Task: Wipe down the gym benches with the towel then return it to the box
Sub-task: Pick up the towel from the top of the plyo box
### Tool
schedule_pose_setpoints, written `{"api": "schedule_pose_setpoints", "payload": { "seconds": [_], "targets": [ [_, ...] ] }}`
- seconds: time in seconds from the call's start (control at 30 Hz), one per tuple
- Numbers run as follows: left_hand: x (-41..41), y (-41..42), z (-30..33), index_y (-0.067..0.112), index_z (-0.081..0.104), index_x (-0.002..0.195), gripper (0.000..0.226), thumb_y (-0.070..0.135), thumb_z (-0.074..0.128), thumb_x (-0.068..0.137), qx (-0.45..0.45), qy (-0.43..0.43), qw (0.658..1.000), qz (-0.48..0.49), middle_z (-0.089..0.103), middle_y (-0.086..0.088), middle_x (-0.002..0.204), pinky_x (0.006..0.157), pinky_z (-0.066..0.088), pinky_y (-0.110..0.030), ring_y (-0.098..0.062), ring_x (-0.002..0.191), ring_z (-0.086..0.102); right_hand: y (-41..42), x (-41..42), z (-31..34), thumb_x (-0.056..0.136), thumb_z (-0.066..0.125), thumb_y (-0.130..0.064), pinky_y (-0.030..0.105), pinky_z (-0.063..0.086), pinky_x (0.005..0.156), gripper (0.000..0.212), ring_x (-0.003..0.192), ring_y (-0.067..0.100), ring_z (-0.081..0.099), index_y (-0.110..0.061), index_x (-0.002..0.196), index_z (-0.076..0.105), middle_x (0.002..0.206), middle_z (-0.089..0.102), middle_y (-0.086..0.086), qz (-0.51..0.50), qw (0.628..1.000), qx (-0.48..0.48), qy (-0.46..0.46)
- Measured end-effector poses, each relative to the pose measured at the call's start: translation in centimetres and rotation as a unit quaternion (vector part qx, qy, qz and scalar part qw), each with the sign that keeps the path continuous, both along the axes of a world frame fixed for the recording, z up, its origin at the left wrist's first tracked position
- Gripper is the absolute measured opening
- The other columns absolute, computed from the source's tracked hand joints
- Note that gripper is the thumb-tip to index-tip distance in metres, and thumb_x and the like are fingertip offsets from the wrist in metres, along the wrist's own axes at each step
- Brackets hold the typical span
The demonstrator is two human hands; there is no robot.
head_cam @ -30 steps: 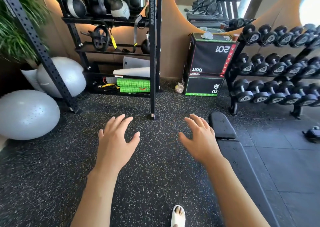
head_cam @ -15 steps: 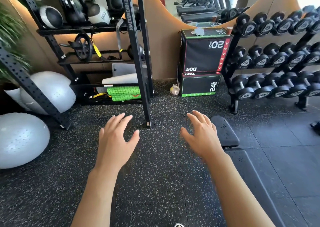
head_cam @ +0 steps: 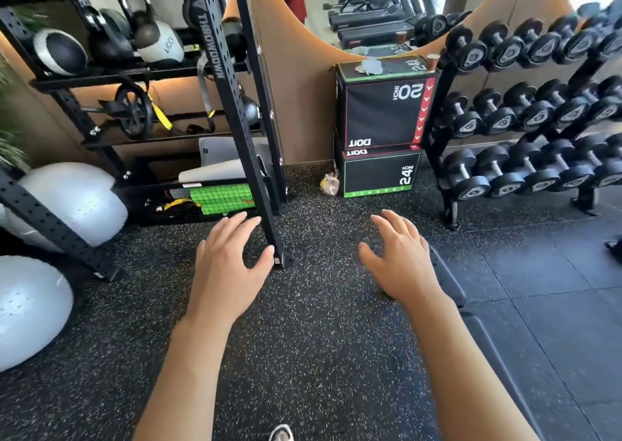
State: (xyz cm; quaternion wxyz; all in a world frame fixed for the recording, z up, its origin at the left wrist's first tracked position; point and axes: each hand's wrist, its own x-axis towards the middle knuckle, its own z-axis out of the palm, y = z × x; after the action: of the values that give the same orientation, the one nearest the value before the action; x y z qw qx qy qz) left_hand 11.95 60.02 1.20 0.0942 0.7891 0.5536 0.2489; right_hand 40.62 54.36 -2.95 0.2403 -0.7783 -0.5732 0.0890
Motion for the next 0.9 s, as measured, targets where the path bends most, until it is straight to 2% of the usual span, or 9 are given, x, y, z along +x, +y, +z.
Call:
{"api": "schedule_pose_setpoints", "payload": {
  "seconds": [0.3, 0.63, 0.9],
  "targets": [
    [3.4, 12.1, -1.6, 0.032, 0.046, 0.154, 0.060, 0.052, 0.057, 0.099, -0.018, 0.020, 0.998, -0.053, 0.038, 0.008, 0.164, 0.124, 0.026, -0.061, -0.019, 0.156, 0.026, 9.2, 2.2, -0.5, 0.097, 0.050, -0.057, 0.057, 0.021, 0.126, 0.070, 0.157, 0.024, 0.018, -0.029, 0.159, 0.034, 0.170, 0.024, -0.004, -0.039, 0.998, -0.032, -0.025],
    [3.9, 27.1, -0.6, 0.035, 0.040, 0.157, 0.063, 0.056, 0.055, 0.099, -0.031, 0.029, 0.994, -0.098, 0.033, 0.011, 0.167, 0.125, 0.024, -0.061, -0.019, 0.157, 0.022, 22.6, 1.5, 1.3, 0.096, 0.052, -0.058, 0.058, 0.022, 0.126, 0.072, 0.157, 0.024, 0.016, -0.028, 0.159, 0.034, 0.169, 0.024, -0.003, -0.071, 0.996, -0.040, -0.033],
    [5.5, 35.6, -0.9, 0.033, 0.041, 0.157, 0.062, 0.055, 0.051, 0.100, -0.045, 0.006, 0.992, -0.119, 0.034, 0.010, 0.166, 0.127, 0.023, -0.056, -0.018, 0.157, 0.021, 29.1, 2.4, 0.3, 0.097, 0.049, -0.059, 0.058, 0.017, 0.128, 0.074, 0.160, 0.024, 0.010, -0.030, 0.161, 0.029, 0.172, 0.016, -0.003, -0.097, 0.994, -0.051, -0.022]
  ]
}}
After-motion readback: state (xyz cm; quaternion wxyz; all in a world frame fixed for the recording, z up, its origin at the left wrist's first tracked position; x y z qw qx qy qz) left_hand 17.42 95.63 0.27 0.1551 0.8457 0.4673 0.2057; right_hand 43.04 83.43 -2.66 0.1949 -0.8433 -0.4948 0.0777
